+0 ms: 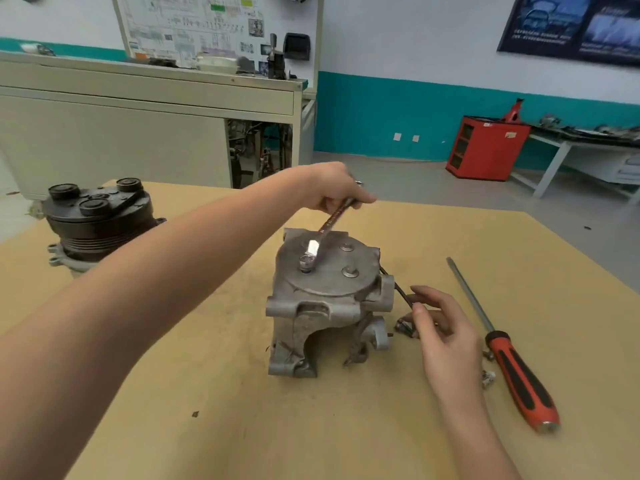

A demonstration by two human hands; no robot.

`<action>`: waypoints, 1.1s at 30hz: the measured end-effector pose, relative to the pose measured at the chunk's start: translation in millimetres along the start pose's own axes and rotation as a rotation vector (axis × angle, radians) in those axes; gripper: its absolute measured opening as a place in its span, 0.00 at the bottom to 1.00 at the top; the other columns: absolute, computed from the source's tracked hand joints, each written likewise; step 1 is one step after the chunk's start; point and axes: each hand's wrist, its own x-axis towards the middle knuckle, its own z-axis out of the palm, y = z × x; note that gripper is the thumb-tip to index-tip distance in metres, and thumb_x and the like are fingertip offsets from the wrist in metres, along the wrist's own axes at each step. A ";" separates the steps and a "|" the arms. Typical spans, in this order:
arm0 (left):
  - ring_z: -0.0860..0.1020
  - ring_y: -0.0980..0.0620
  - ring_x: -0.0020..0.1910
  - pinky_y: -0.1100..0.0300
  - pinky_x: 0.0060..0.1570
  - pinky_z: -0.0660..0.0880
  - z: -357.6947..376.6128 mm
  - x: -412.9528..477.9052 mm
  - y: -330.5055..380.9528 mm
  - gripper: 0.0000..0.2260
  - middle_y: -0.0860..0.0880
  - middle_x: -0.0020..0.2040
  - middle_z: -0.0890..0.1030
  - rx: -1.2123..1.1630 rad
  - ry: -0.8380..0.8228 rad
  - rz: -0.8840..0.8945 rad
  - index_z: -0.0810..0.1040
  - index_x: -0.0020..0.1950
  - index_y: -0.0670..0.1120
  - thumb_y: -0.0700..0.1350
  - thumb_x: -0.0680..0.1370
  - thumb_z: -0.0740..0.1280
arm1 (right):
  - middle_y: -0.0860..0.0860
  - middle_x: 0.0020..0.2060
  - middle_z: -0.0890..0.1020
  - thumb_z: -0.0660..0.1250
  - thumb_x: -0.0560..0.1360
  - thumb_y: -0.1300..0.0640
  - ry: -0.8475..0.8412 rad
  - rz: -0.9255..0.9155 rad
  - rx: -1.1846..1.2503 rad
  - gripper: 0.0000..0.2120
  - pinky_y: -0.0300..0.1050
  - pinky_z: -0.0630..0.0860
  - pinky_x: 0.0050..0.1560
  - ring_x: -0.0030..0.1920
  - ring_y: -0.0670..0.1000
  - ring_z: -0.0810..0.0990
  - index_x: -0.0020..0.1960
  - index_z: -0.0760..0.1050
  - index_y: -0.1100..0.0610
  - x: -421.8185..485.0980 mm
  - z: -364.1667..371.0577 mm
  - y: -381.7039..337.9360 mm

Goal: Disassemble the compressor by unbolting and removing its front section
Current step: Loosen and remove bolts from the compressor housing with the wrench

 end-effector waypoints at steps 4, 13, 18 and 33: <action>0.63 0.59 0.20 0.68 0.21 0.61 -40.2 -21.3 -64.7 0.05 0.50 0.31 0.73 -0.618 0.183 0.007 0.74 0.46 0.43 0.43 0.79 0.67 | 0.41 0.46 0.82 0.64 0.76 0.62 -0.025 -0.010 -0.013 0.17 0.35 0.77 0.42 0.43 0.45 0.81 0.48 0.77 0.38 -1.9 0.5 -2.4; 0.68 0.57 0.21 0.68 0.23 0.66 -9.9 -159.5 -132.7 0.05 0.51 0.33 0.80 -0.911 0.847 0.472 0.72 0.46 0.49 0.48 0.80 0.65 | 0.41 0.46 0.81 0.64 0.76 0.62 -0.036 -0.033 -0.021 0.17 0.35 0.76 0.42 0.44 0.44 0.80 0.48 0.77 0.38 -3.9 -0.2 -6.4; 0.74 0.50 0.24 0.64 0.27 0.69 26.7 -209.7 -116.6 0.17 0.50 0.40 0.82 -0.541 0.920 0.749 0.69 0.50 0.41 0.57 0.81 0.61 | 0.41 0.45 0.81 0.64 0.75 0.62 -0.030 -0.032 -0.016 0.16 0.39 0.77 0.44 0.43 0.44 0.80 0.48 0.77 0.39 -4.8 0.5 -5.5; 0.71 0.48 0.31 0.60 0.26 0.61 100.5 -168.4 21.1 0.12 0.50 0.34 0.75 1.236 0.384 1.088 0.73 0.52 0.46 0.51 0.83 0.54 | 0.53 0.41 0.81 0.65 0.73 0.65 -0.086 0.012 0.044 0.05 0.26 0.71 0.35 0.38 0.50 0.78 0.47 0.77 0.58 -4.9 -4.5 1.7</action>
